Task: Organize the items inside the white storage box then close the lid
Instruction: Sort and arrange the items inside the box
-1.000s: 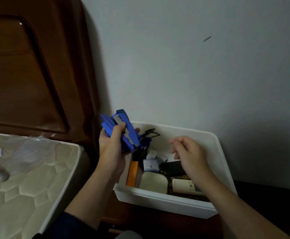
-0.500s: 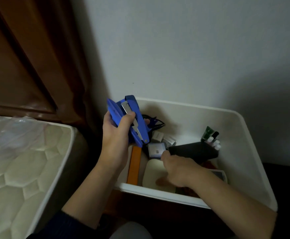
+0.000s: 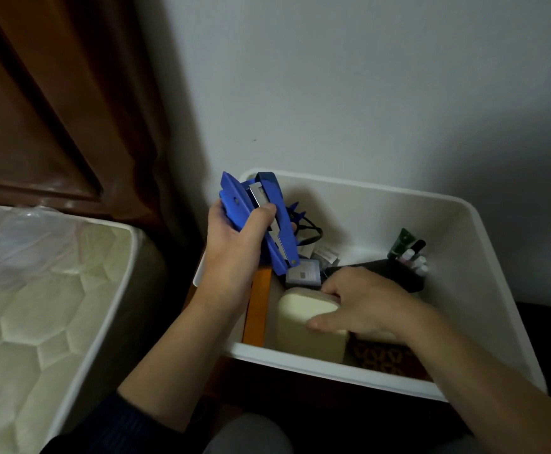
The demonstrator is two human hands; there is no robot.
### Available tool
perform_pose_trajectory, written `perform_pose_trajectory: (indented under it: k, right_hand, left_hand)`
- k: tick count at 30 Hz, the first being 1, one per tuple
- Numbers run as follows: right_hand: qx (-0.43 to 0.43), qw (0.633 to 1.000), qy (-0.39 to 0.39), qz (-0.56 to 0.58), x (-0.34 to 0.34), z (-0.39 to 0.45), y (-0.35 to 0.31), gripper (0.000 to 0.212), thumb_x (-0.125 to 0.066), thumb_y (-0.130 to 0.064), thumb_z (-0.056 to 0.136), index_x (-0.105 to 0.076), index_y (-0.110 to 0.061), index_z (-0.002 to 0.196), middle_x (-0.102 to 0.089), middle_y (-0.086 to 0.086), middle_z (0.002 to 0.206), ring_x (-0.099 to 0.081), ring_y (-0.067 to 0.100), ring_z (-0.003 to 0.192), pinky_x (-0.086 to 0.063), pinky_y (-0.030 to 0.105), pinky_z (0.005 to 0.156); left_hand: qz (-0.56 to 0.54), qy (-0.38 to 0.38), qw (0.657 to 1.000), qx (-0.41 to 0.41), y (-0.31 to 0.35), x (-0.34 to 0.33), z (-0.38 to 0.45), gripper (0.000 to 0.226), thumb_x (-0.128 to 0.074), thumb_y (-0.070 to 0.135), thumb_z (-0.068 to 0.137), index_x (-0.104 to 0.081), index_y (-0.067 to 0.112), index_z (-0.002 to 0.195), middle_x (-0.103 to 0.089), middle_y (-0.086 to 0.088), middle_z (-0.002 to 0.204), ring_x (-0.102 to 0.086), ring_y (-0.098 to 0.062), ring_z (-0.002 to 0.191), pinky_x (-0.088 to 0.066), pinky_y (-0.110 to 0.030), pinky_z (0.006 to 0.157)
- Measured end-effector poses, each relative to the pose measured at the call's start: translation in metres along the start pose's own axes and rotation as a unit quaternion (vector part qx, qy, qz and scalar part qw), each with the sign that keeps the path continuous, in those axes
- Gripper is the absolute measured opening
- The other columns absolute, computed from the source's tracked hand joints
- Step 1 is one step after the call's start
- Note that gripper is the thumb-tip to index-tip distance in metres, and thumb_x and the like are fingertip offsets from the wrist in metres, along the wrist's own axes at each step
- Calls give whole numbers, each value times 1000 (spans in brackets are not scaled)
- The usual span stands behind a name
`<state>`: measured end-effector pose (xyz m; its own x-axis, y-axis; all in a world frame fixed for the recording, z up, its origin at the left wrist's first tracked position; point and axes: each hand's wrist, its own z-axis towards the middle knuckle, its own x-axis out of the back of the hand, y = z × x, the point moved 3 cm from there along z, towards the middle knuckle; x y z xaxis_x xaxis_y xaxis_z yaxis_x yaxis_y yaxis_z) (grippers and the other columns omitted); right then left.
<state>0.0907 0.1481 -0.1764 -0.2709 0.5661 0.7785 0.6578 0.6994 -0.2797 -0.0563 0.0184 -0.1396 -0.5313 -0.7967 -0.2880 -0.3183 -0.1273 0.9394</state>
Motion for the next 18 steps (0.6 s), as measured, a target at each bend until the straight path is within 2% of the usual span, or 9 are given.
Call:
perform_pose_trajectory:
  k: [3,7,11,14,16,18]
  right_hand:
    - [-41,994,19,97,21,-9,29,33,-85,-58,78,-74,-28,85,-75,-9,81,-71,8,78,-56,30,66]
    - [-108,962,81,236,38,-14,64,29,-82,-44,89,-72,-19,101,-78,-2,90,-75,17,83,-58,26,59]
    - [-114,925,83,352,33,-9,70,26,-78,-35,95,-69,-14,108,-79,1,94,-76,17,88,-64,29,61]
    - [-106,867,117,472,27,-6,66,33,-74,-35,98,-65,-16,123,-76,5,108,-76,23,94,-65,34,63]
    - [-112,802,144,569,26,-3,64,40,-72,-36,100,-62,-14,132,-74,9,116,-76,29,97,-65,38,63]
    - [-116,739,175,640,28,-2,62,39,-68,-36,102,-61,-13,133,-72,13,120,-75,33,100,-64,39,62]
  left_hand:
    - [4,-1,1000,3,0,0,-1,45,-70,20,100,-51,18,141,-72,-12,126,-76,-34,109,-61,-57,94]
    - [7,-2,1000,1,-1,1,-1,45,-71,21,99,-52,20,140,-73,-11,124,-76,-35,108,-61,-57,94]
    - [0,-16,1000,-1,-3,2,-1,47,-71,22,100,-51,20,143,-74,-10,124,-77,-32,107,-62,-56,93]
    - [-13,-42,999,-2,-2,2,-1,40,-68,20,102,-56,15,140,-76,-13,120,-77,-34,107,-64,-54,87]
    - [-34,-67,997,8,-1,2,-1,33,-66,19,103,-61,12,135,-78,-15,115,-77,-35,108,-65,-54,83]
    - [-65,-96,993,27,0,2,-1,32,-65,21,103,-63,8,132,-77,-18,113,-76,-38,110,-65,-53,79]
